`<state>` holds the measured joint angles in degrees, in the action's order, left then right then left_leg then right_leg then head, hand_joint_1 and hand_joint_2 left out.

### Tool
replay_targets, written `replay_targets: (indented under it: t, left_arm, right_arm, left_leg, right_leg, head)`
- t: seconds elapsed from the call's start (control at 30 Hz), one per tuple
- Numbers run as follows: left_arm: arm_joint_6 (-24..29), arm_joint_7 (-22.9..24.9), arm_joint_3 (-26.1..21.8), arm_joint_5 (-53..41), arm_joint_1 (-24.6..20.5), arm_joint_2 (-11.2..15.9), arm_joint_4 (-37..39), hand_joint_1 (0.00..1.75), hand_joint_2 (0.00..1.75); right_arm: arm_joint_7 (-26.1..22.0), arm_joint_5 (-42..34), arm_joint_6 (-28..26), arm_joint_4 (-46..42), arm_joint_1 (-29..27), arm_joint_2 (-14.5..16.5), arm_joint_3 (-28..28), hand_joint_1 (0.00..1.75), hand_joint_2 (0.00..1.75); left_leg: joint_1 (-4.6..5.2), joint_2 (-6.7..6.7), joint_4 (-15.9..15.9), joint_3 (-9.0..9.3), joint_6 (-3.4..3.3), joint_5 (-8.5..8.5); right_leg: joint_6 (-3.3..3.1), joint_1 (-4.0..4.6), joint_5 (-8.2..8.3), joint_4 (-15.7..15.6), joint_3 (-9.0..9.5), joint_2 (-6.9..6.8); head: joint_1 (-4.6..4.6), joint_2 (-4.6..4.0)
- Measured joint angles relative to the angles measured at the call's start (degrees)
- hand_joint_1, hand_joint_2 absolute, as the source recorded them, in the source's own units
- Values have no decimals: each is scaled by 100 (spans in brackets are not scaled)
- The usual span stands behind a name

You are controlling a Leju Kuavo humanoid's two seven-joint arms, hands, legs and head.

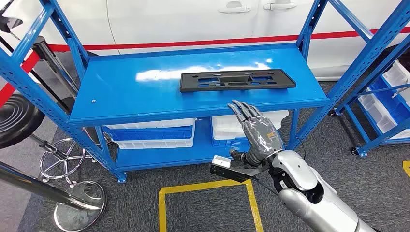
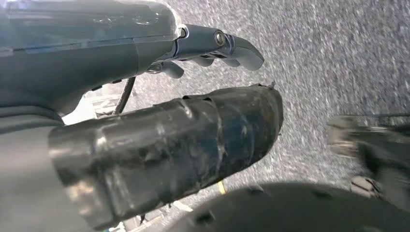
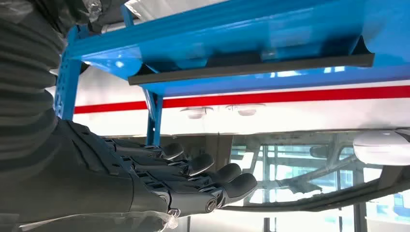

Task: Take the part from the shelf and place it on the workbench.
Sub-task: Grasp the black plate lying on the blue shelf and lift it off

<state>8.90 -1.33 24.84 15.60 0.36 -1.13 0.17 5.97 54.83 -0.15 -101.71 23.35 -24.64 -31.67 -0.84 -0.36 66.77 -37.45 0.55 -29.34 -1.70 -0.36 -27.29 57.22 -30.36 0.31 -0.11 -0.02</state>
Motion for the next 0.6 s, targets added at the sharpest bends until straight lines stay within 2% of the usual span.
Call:
replay_targets:
  t: [0.03, 0.07, 0.1, 0.13, 0.2, 0.27, 0.3, 0.33, 0.4, 0.43, 0.47, 0.5, 0.53, 0.57, 0.6]
  left_arm:
    - [4, -1, 5, 21, 7, 1, 0, 0, 0]
    - [7, -2, 11, 41, 15, 1, 1, 0, 0]
    - [13, -8, 29, 82, 19, 2, 1, 0, 0]
    - [17, -15, 54, 127, 22, 2, 2, 0, 0]
    - [22, -32, 109, 198, 15, -2, 2, 0, 0]
    - [19, -43, 157, 257, 12, -9, 2, 0, 0]
    - [14, -52, 183, 288, 9, -12, 2, 0, 0]
    - [7, -61, 214, 316, 7, -12, 2, 0, 0]
    - [-8, -77, 270, 358, 3, -12, 2, 0, 0]
    - [-15, -81, 296, 374, 2, -13, 2, 0, 0]
    - [-19, -84, 315, 383, 1, -13, 2, 0, 0]
    - [-21, -85, 337, 390, 1, -14, 2, 0, 0]
    - [-23, -85, 355, 392, 4, -16, 2, 0, 0]
    - [-24, -86, 369, 392, 9, -22, 2, 0, 0]
    - [-24, -86, 380, 392, 7, -30, 2, 0, 0]
  right_arm:
    - [0, 10, 0, 4, 0, 0, -6, 0, 175]
    - [0, 22, 0, 9, 0, 0, -10, 0, 175]
    - [2, 41, -1, 19, 2, 0, -20, 0, 175]
    - [4, 59, -3, 28, 1, -1, -26, 0, 175]
    - [8, 73, -10, 39, 0, -2, -34, 0, 175]
    - [5, 79, -35, 45, 3, -5, -33, 0, 175]
    - [1, 95, -62, 50, 6, -8, -31, 0, 175]
    - [-4, 119, -94, 62, 3, -10, -29, 0, 175]
    - [-12, 164, -142, 95, -24, -12, -28, 0, 175]
    - [-13, 174, -151, 117, -43, -12, -28, 0, 175]
    - [-13, 176, -155, 135, -56, -12, -28, 0, 175]
    - [-13, 176, -160, 153, -63, -12, -27, 0, 175]
    - [-14, 176, -164, 164, -64, -12, -25, 0, 175]
    - [-14, 176, -169, 175, -65, -12, -20, 0, 175]
    - [-15, 176, -175, 186, -64, -12, -15, 0, 175]
  left_leg:
    - [-1, 1, -211, 57, -7, 173]
    - [9, 2, -347, 87, -16, 204]
    - [18, 5, -588, 159, -48, 329]
    - [26, 4, -719, 193, -91, 383]
    - [32, 1, -757, 229, -192, 372]
    - [19, 0, -798, 303, -261, 378]
    - [10, 1, -816, 347, -290, 368]
    - [9, 3, -829, 378, -311, 346]
    - [14, 1, -833, 421, -338, 290]
    - [16, -2, -833, 457, -340, 255]
    - [19, -5, -833, 506, -337, 216]
    - [21, -7, -833, 572, -330, 171]
    - [23, -8, -838, 637, -319, 123]
    - [24, -6, -846, 702, -304, 83]
    - [23, -7, -863, 740, -283, 52]
  right_leg:
    - [14, -1, -32, 10, 28, 0]
    - [33, 5, -63, 30, 47, 3]
    - [69, 11, -118, 54, 71, 5]
    - [107, 18, -161, 75, 81, 6]
    - [173, 29, -204, 107, 91, 6]
    - [229, 15, -256, 253, 64, 1]
    - [259, 4, -333, 460, -40, -3]
    - [289, -8, -457, 778, -222, -6]
    - [330, -22, -733, 1501, -699, -8]
    - [338, -28, -769, 1706, -881, -9]
    - [334, -31, -675, 1708, -965, -9]
    - [315, -30, -448, 1489, -941, -10]
    - [280, -20, -142, 1107, -833, -13]
    - [239, -2, 82, 754, -722, -20]
    - [192, 26, 208, 451, -634, -30]
  head:
    - [0, 0]
    - [1, 0]
    - [2, 0]
    - [4, 0]
    - [3, 0]
    - [3, 0]
    - [5, 0]
    - [6, 0]
    - [6, 0]
    - [5, 0]
    - [6, 0]
    - [6, 0]
    - [6, 0]
    - [4, 0]
    - [7, 0]
